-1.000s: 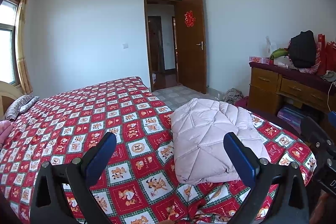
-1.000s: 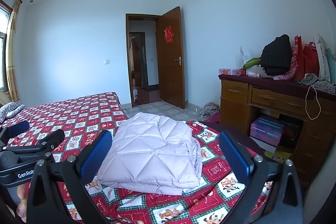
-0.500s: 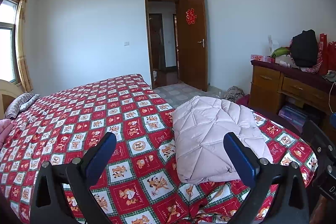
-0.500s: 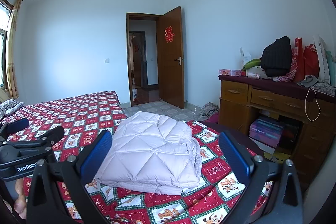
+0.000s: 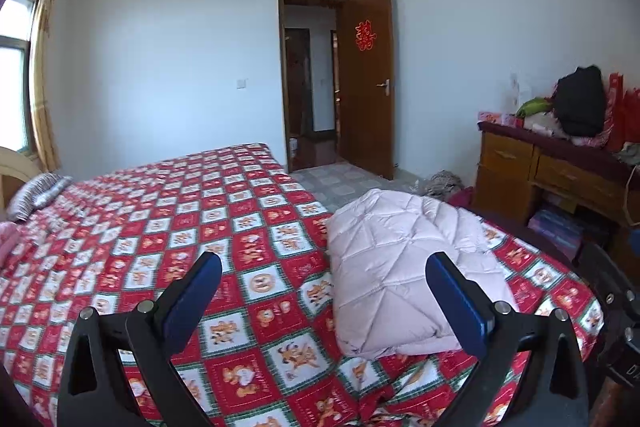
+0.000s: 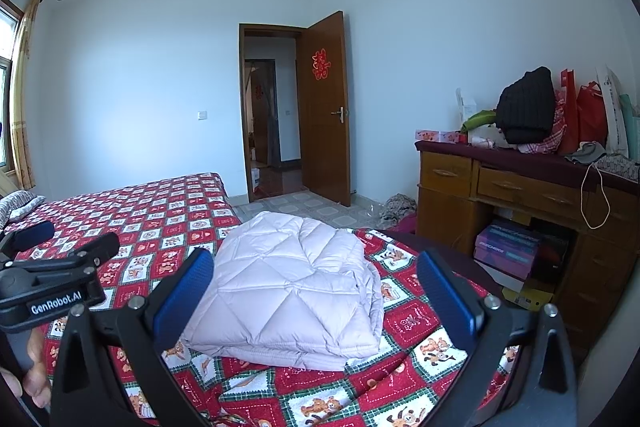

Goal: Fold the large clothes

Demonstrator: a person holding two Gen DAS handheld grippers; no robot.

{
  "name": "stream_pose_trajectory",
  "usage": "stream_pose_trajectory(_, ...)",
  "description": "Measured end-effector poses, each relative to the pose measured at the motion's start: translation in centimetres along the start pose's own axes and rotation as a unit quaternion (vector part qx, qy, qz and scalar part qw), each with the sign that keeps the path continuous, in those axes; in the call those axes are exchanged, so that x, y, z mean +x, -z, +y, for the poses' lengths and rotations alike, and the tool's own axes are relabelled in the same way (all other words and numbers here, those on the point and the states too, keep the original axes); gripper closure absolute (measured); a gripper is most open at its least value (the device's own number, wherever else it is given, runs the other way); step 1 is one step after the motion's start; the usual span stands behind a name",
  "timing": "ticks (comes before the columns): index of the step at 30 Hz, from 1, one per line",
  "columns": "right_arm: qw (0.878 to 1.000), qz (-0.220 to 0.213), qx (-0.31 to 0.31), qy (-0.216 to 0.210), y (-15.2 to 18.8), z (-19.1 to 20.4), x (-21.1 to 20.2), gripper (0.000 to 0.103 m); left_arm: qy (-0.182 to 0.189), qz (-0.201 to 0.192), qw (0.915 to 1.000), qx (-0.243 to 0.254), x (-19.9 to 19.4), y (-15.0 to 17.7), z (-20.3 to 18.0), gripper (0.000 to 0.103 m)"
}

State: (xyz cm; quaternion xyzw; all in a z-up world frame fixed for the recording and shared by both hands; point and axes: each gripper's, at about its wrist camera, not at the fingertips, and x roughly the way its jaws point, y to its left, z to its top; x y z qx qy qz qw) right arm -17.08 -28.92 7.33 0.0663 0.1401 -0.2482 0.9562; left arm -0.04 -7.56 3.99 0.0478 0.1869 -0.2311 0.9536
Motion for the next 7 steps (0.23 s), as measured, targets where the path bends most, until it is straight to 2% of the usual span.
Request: stream_pose_trajectory(7, 1.0, 0.006, 0.001, 0.0, 0.27, -0.27, 0.43, 0.0, -0.002, 0.006, 1.0, 0.004, 0.51, 0.03, 0.11, 0.001)
